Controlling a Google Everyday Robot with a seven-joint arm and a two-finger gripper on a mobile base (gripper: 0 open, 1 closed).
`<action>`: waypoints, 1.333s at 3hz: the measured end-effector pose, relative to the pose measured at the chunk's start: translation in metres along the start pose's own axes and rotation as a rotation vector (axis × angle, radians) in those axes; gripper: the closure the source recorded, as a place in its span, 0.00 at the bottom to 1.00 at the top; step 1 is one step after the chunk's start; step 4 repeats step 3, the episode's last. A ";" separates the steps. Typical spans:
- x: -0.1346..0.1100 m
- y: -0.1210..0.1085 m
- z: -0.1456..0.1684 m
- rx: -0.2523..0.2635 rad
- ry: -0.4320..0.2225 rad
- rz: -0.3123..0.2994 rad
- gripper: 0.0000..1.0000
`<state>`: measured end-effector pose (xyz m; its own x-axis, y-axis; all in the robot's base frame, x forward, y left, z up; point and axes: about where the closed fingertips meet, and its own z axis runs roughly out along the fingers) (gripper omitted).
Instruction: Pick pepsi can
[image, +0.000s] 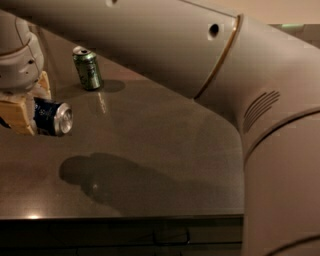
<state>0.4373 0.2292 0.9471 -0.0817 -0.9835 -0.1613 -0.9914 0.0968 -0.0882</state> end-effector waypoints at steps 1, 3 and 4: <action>-0.012 -0.011 -0.023 0.028 -0.031 -0.027 1.00; -0.017 -0.019 -0.037 0.070 -0.085 -0.038 1.00; -0.017 -0.019 -0.037 0.070 -0.085 -0.038 1.00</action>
Offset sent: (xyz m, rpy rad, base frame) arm 0.0114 -0.0390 0.0449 -0.0646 -0.0636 0.0244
